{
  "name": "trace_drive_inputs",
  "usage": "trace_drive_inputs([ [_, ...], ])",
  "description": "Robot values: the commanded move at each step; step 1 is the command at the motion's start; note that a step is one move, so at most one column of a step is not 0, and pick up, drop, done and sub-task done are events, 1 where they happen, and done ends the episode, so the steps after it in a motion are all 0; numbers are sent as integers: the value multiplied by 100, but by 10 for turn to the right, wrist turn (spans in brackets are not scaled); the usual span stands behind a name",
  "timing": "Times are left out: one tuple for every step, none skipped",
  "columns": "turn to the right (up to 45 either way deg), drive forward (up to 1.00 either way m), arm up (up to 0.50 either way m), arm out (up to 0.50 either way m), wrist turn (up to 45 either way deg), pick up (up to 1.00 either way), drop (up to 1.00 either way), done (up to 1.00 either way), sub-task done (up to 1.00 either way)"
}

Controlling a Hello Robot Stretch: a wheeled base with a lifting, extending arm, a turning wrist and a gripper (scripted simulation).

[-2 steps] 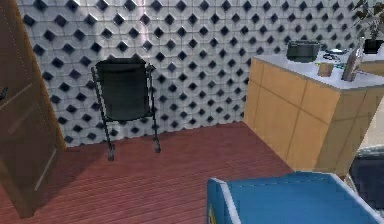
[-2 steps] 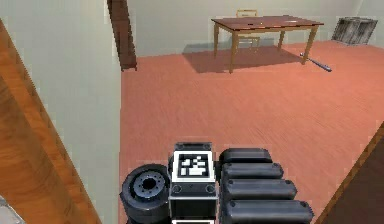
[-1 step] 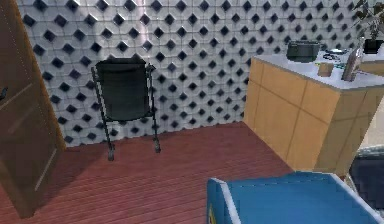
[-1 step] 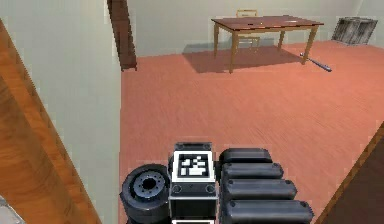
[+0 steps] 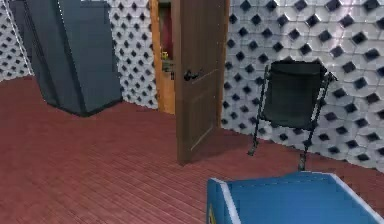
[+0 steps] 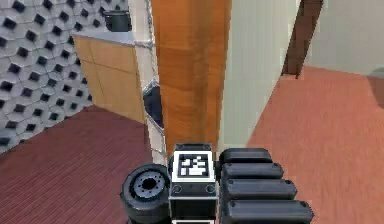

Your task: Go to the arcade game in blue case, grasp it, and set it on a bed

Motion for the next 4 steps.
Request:
trace_drive_inputs([
  [-450, 0, 0, 0, 0, 0, 0, 0, 0],
  [-450, 0, 0, 0, 0, 0, 0, 0, 0],
  [-450, 0, 0, 0, 0, 0, 0, 0, 0],
  [-150, 0, 0, 0, 0, 0, 0, 0, 0],
])
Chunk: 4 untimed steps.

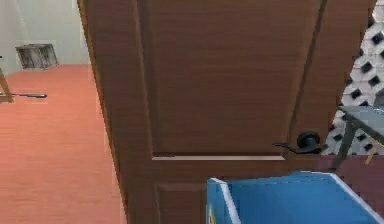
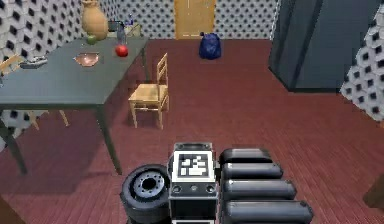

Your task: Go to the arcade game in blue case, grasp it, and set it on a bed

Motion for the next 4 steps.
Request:
trace_drive_inputs([
  [0, 15, 0, 0, 0, 0, 0, 0, 0],
  [-450, 0, 0, 0, 0, 0, 0, 0, 0],
  [-180, 0, 0, 0, 0, 0, 0, 0, 0],
  [0, 55, 0, 0, 0, 0, 0, 0, 0],
])
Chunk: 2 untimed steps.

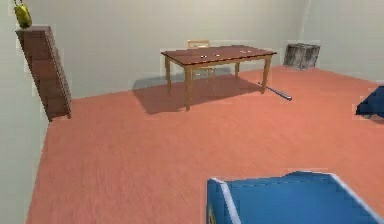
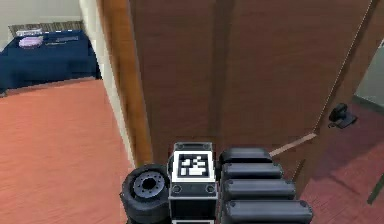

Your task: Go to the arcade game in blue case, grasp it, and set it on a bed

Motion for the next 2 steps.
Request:
trace_drive_inputs([
  [-150, 0, 0, 0, 0, 0, 0, 0, 0],
  [0, 25, 0, 0, 0, 0, 0, 0, 0],
])
